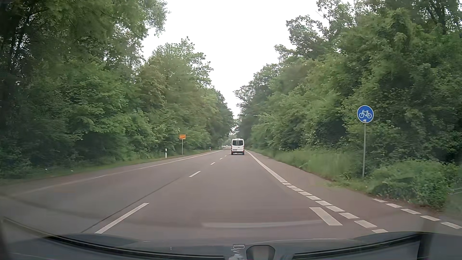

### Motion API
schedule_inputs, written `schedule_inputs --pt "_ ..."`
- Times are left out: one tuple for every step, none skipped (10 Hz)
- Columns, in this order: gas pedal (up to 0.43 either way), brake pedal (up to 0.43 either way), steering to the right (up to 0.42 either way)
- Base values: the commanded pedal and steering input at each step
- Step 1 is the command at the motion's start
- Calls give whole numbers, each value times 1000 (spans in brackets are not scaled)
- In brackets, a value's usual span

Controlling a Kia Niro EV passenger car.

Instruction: Follow the waypoints while adhering to traffic rules and regulations

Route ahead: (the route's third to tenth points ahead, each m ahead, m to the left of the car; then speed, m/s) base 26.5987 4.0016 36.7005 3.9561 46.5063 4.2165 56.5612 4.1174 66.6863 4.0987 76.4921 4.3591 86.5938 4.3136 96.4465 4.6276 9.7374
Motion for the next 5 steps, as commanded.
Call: schedule_inputs --pt "220 0 -2" --pt "220 0 -2" --pt "220 0 -1" --pt "220 0 -1" --pt "220 0 -1"
